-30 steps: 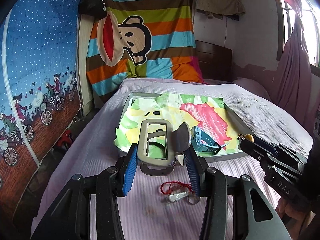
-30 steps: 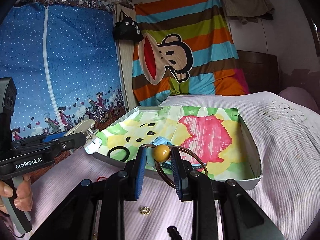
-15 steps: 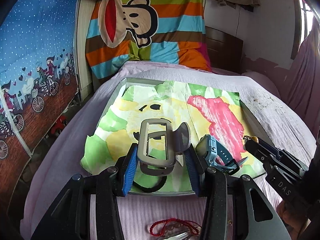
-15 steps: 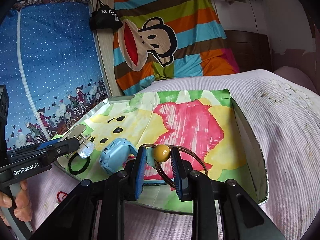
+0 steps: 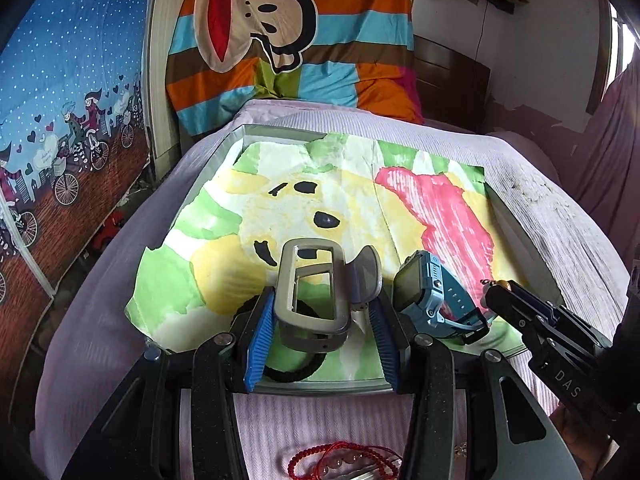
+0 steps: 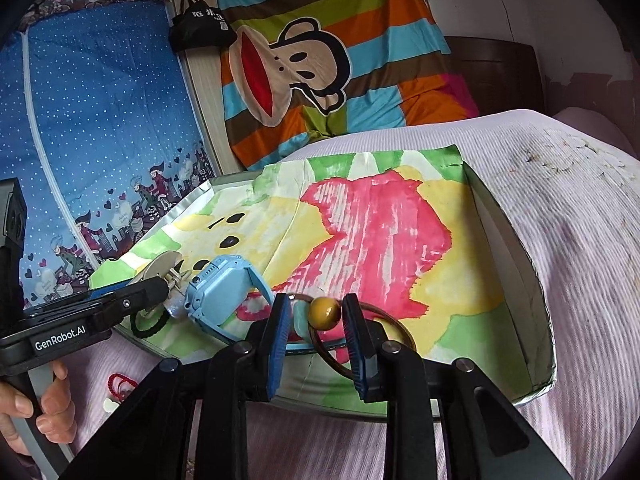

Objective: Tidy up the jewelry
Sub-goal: 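Carry the claw clip and bead bracelet into the tray and open both tools, then lift both open tools away from the tray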

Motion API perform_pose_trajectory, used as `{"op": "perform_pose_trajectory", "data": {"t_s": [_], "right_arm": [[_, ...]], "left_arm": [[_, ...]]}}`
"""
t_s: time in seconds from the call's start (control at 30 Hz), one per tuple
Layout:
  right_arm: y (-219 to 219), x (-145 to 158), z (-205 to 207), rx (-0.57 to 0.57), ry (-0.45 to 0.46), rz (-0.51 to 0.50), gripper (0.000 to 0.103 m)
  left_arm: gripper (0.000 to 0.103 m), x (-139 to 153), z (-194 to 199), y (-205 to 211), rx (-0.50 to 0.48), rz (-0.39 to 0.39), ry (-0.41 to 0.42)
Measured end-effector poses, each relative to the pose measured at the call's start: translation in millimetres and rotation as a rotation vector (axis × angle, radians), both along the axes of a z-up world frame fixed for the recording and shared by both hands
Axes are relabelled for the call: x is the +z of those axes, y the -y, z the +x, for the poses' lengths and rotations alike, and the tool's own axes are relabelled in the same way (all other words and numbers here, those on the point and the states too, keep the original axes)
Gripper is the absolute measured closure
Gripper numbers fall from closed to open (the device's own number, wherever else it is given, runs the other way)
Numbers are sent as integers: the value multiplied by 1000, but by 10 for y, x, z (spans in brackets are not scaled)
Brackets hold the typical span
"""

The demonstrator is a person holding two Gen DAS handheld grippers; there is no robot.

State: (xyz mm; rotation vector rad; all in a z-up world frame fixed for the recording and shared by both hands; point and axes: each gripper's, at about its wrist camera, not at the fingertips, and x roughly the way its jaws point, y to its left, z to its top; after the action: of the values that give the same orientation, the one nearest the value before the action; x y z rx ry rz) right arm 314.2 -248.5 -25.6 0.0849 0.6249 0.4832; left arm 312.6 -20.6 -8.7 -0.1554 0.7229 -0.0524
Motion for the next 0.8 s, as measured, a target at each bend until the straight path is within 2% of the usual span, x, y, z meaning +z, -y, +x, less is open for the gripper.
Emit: {"op": "perform_pose_trajectory", "data": {"t_s": [0.07,0.23,0.4,0.53,0.6,0.67,0.8], "right_arm": [[9,12,-14,-1,7,2,67],[37,58,-68,-12,29,4,58],[54,140,-176,-19,71,-9,43],[53,212,-317,-22,111,-29,26],[49,241,-407,-24,134,-37,19],[49,268,-514,-34,163,-36,0],[68,337,-761,-27,228,-6,0]], "left_arm": [[62,0,-24,-16,-2,-6,3],[58,23,-78,-33,25,-3,25],[44,113,-211,-79,43,-17,74],[35,219,-337,-91,44,-1,100],[25,271,-411,-96,51,14,113],[21,328,-520,-114,63,21,140],[10,430,-794,-172,97,-5,221]]}}
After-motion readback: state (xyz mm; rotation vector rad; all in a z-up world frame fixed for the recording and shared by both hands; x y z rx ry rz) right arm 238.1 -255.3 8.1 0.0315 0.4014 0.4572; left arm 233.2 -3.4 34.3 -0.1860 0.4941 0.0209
